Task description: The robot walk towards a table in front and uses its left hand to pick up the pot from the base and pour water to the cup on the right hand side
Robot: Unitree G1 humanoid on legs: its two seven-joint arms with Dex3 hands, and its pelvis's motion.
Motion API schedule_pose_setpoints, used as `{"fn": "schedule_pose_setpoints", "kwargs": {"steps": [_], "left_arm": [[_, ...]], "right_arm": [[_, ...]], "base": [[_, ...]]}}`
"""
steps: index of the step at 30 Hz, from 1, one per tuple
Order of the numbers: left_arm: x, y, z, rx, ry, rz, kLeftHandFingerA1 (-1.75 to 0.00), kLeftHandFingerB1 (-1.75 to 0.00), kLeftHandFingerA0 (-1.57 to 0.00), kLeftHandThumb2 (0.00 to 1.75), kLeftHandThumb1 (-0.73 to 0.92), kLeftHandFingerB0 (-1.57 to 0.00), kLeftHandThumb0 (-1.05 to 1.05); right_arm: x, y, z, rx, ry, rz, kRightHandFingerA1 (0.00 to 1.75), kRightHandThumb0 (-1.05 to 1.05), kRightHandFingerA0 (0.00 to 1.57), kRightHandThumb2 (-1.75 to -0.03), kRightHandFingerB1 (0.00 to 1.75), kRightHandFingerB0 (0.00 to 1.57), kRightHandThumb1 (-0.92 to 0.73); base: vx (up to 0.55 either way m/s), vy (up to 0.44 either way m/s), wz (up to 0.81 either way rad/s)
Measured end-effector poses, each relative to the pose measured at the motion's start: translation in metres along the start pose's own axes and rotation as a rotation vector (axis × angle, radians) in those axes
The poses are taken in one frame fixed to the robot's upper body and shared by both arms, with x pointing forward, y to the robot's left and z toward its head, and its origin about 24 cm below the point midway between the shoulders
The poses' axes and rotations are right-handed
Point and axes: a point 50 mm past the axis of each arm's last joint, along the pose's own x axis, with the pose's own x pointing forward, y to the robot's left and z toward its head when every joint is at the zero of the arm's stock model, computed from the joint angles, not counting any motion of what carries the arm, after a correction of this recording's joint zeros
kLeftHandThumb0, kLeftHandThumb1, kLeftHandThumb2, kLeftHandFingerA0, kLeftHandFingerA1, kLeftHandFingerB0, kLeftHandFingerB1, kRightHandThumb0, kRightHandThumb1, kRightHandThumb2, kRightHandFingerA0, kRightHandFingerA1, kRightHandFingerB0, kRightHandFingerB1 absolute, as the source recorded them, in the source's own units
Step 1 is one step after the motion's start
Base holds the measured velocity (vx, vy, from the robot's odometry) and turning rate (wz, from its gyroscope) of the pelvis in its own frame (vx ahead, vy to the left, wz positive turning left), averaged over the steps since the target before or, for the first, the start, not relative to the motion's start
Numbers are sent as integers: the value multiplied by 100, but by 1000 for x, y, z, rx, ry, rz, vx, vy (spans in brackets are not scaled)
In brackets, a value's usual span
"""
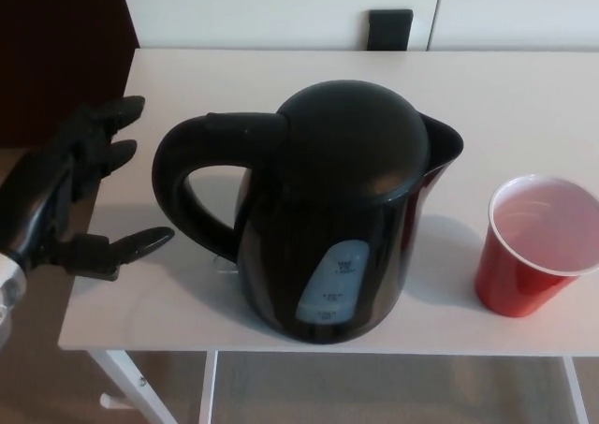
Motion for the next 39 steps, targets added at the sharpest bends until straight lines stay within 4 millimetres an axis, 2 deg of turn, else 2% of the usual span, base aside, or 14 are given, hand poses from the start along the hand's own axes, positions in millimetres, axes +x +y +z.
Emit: {"fn": "schedule_pose_setpoints", "kwargs": {"steps": [1, 2, 10, 11, 12, 13, 23, 28, 29, 30, 35, 38, 39], "left_arm": [[0, -1, 0, 0, 0, -1, -48, -47, 0, 81, 24, 0, -26], [0, -1, 1, 1, 0, -3, -48, -47, 0, 81, 24, 0, -25], [1, -7, 10, 9, -30, -20, -48, -47, 0, 80, 21, 0, -27], [2, -7, 11, 9, -33, -23, -47, -47, 0, 81, 22, 0, -28], [2, -9, 12, 9, -35, -26, -47, -47, 0, 81, 22, 0, -28], [2, -10, 13, 13, -38, -32, -36, -32, -16, 64, 39, -11, -56], [8, -24, 18, 91, -35, -58, -39, -34, -23, 66, 40, -13, -59], [13, -30, 19, 108, -36, -53, -39, -34, -23, 67, 40, -14, -59], [13, -31, 18, 109, -33, -53, -39, -34, -24, 67, 41, -15, -59], [14, -31, 18, 110, -31, -54, -40, -35, -26, 68, 40, -14, -59], [17, -34, 14, 110, -13, -36, -40, -35, -27, 67, 41, -17, -58], [20, -35, 13, 97, -5, -20, -41, -36, -29, 67, 42, -20, -54], [20, -35, 12, 93, -3, -14, -41, -36, -30, 68, 42, -20, -54]], "right_arm": [[0, 0, 0, -1, 0, 1, 78, -57, 77, -71, 70, 46, -25], [0, 0, 0, -2, 0, 1, 81, -59, 73, -81, 70, 44, -17], [0, 0, -1, 1, 4, 5, 81, -60, 76, -82, 72, 47, -17], [0, 0, -1, 1, 4, 5, 79, -59, 78, -69, 72, 45, -24], [0, 0, -1, 2, 4, 6, 79, -59, 78, -69, 72, 45, -24], [0, 0, -1, 2, 5, 7, 80, -58, 77, -71, 73, 45, -24], [-1, 1, -1, -8, 4, 11, 77, -55, 78, -69, 69, 45, -23], [0, 1, 1, -7, -2, 11, 80, -56, 78, -74, 72, 45, -26], [1, 1, 2, -10, -6, 11, 79, -56, 77, -72, 72, 45, -25], [1, 1, 3, -12, -8, 11, 80, -57, 74, -82, 71, 46, -17], [1, 1, 5, 1, -14, 11, 81, -53, 79, -82, 74, 49, -15], [2, 1, 8, 10, -24, 12, 79, -57, 78, -81, 74, 50, -16], [3, 1, 8, 11, -26, 13, 77, -60, 80, -70, 76, 51, -22]], "base": [[0, 0, 0], [0, 0, 0], [0, 0, 0], [0, 0, 0], [0, 0, 0], [0, 0, 0], [0, 0, 0], [0, 0, 0], [0, 0, 0], [0, 0, 0], [0, 0, 0], [0, 0, 0], [0, 0, 0]]}}
